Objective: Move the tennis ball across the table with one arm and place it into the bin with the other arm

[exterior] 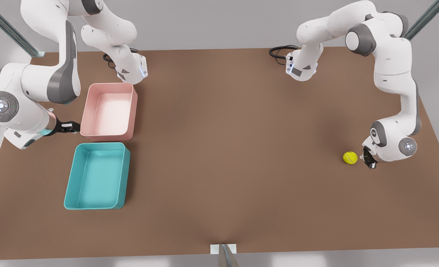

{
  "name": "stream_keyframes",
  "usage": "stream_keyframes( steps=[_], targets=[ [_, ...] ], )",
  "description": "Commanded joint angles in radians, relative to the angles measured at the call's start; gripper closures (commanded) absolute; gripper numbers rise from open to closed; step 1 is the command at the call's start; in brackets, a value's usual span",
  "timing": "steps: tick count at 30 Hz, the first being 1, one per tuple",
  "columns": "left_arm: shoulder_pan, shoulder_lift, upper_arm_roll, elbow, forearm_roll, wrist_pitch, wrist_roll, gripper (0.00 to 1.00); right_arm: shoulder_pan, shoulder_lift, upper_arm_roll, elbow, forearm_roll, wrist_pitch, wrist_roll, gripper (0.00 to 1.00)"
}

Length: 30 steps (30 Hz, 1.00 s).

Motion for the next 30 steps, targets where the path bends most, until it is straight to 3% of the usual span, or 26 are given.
stream_keyframes(
  steps=[1,5,8,10,12,15,16,17,18,19,20,24,27,30],
  targets=[
    [0.002,0.003,0.000,0.000,-0.011,0.017,0.167,0.79,0.000,-0.001,-0.001,0.001,0.002,0.001,-0.006,0.00],
    [-0.018,0.001,0.000,-0.014,-0.011,0.006,0.084,0.79,0.000,-0.001,-0.001,0.001,0.002,0.001,-0.006,0.00],
    [-0.170,0.011,0.000,-0.009,-0.095,0.015,-0.117,0.79,0.001,-0.001,-0.001,0.001,0.002,0.001,-0.006,0.00],
    [-0.389,-0.026,-0.007,-0.009,-0.139,0.004,-0.606,0.79,0.000,0.001,-0.001,0.001,0.002,0.004,-0.006,0.00],
    [-0.465,-0.118,-0.149,-0.003,-0.129,-0.100,-1.327,0.79,0.001,0.001,-0.001,0.001,0.002,0.004,-0.006,0.00],
    [-0.439,-0.131,-0.175,0.075,-0.132,-0.224,-1.436,0.79,0.000,0.002,-0.001,0.001,0.003,0.007,-0.006,0.00],
    [-0.428,-0.132,-0.172,0.164,-0.135,-0.377,-1.602,0.50,0.001,0.002,-0.001,0.001,0.003,0.008,-0.006,0.00],
    [-0.412,-0.160,-0.172,0.242,-0.155,-0.583,-1.983,0.00,0.000,0.002,-0.001,0.001,0.003,0.008,-0.006,0.00],
    [-0.414,-0.255,-0.101,0.395,-0.158,-0.779,-2.391,0.00,0.000,0.002,-0.001,0.001,0.005,0.008,-0.006,0.00],
    [-0.443,-0.321,-0.100,0.477,-0.146,-0.951,-2.406,0.00,0.001,0.002,-0.001,0.001,0.005,0.008,-0.006,0.00],
    [-0.445,-0.328,-0.101,0.606,-0.091,-1.147,-2.106,0.00,0.001,0.002,-0.001,0.001,0.005,0.008,-0.006,0.00],
    [-0.439,-0.330,-0.126,0.621,-0.034,-1.177,-2.091,0.00,0.001,0.008,-0.001,0.001,0.006,0.010,-0.006,0.00],
    [-0.443,-0.335,-0.135,0.612,-0.107,-1.134,-2.126,0.00,0.027,0.008,-0.001,0.001,0.008,0.013,0.016,0.00],
    [-0.432,-0.416,-0.199,0.494,-0.109,-1.051,-2.214,0.00,0.146,0.040,0.003,-0.015,0.018,0.002,0.051,0.00]
  ],
)
